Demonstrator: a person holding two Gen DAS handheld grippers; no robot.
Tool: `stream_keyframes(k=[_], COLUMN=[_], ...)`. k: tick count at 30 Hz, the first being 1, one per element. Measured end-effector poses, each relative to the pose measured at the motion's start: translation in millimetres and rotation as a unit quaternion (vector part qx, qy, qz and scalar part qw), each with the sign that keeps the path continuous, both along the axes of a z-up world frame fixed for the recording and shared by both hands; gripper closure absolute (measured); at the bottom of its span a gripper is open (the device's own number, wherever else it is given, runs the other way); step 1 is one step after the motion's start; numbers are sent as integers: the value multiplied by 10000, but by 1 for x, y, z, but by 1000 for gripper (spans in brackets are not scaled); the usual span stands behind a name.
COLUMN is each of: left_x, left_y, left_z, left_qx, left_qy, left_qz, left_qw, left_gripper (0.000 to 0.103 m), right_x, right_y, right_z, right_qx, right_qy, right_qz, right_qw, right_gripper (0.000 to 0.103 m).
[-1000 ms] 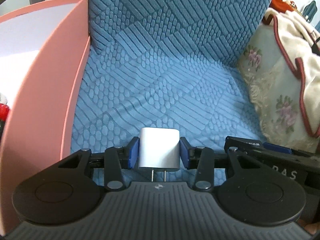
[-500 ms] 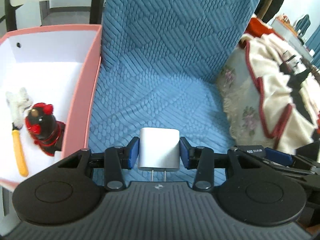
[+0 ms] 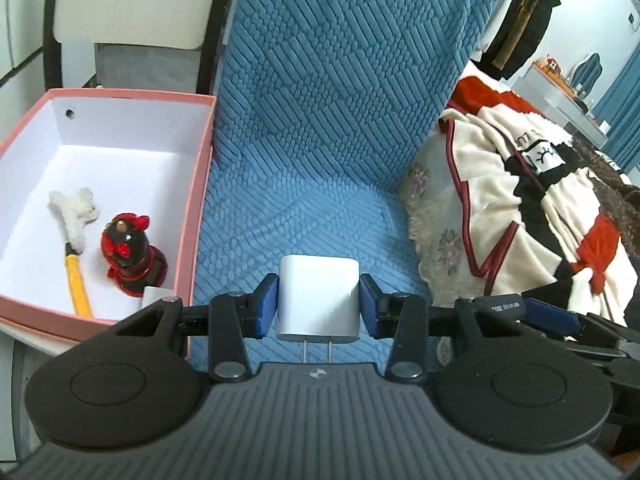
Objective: Organize rigid objects
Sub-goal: 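Lift and carry the cube charger and USB stick toward the pink box, then lower the cube charger and USB stick into the box and open both grippers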
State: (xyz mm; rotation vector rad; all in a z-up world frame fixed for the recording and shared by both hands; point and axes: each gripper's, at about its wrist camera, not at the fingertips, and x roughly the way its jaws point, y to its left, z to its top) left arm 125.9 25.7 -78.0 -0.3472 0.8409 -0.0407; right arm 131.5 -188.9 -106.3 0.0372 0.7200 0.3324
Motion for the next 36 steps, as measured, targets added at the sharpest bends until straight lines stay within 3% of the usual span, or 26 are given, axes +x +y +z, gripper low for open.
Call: stream_keyframes(k=[11,25,36], left_x=[-47,-110,-138], left_y=[43,130,197], left_z=[21,51,45], left_qx=[-54,132,84], left_qy=[-159,-301,-171], left_qz=[342,1154,1659], left_qw=[9993,9928,9860], left_gripper=[55,55,55], right_x=[-29,-60,-57], right_y=[35,136,194], right_z=[21,41,39], right_qx=[-48,73,-19], right_qy=[-181,-336,-240], right_qz=[411,1542,1933], right_qw=[9990,9874,9808], right_gripper=[18,18,18])
